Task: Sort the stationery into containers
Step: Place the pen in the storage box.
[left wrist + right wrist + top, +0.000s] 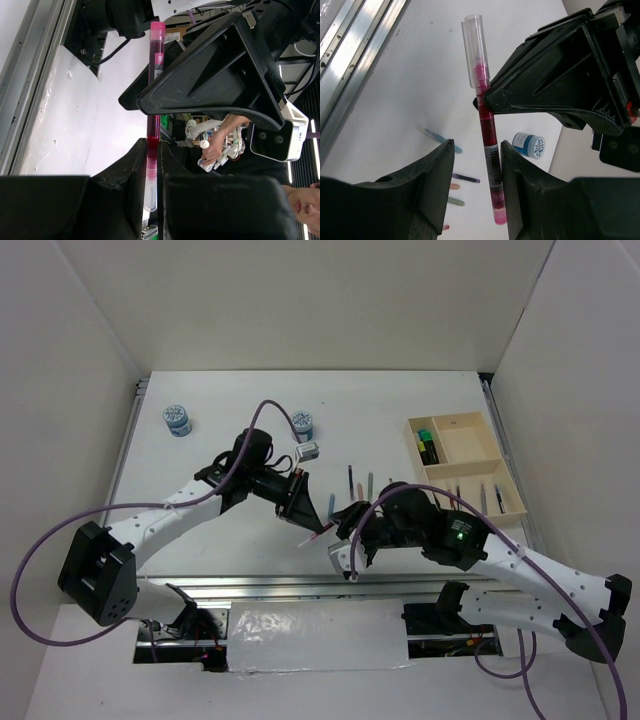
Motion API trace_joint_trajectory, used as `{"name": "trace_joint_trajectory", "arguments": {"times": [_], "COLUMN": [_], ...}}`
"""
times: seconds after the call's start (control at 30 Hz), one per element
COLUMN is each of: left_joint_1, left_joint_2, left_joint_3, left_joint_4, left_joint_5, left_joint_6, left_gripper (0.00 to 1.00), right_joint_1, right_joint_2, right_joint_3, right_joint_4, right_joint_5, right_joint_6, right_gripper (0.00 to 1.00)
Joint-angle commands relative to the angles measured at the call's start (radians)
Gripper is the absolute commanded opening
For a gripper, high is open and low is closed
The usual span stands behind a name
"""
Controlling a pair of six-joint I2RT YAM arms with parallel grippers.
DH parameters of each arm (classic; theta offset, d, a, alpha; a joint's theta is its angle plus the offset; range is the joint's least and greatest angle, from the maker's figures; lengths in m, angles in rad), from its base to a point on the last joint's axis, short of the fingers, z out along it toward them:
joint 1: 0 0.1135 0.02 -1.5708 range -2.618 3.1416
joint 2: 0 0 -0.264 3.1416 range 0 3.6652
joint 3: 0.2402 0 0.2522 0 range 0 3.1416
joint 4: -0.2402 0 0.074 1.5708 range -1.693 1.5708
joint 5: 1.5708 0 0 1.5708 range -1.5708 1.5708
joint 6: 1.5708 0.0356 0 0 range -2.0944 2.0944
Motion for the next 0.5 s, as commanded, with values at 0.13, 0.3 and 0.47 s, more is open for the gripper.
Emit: {"name": "trace_joint_trajectory", "arguments": {"times": [0.13, 0.3, 0.47], "left_joint_1": [-0.013, -0.007, 0.074], "left_joint_2": [-0.018, -0.019, -0.042], "left_joint_3": [-0.008, -0.004, 0.076], "left_joint_4": [0.009, 0.001, -0.175], "left_joint_5": [0.023, 0.006, -0.135], "left_joint_6": [0.001, 0.021, 0.18], "left_gripper": [0.0, 0.43, 0.99], "right_joint_1": [0.011, 0.027, -0.002], "right_joint_2": [0.031, 0.011, -0.031], "right_joint_3": [0.008, -0.021, -0.035], "right_joint_4": [0.014, 0.026, -0.007], "right_joint_5": [0.034, 0.058, 0.106], "right_joint_6": [-0.052, -0.061, 0.058], "right_gripper": [0.34, 0.1, 0.0]}}
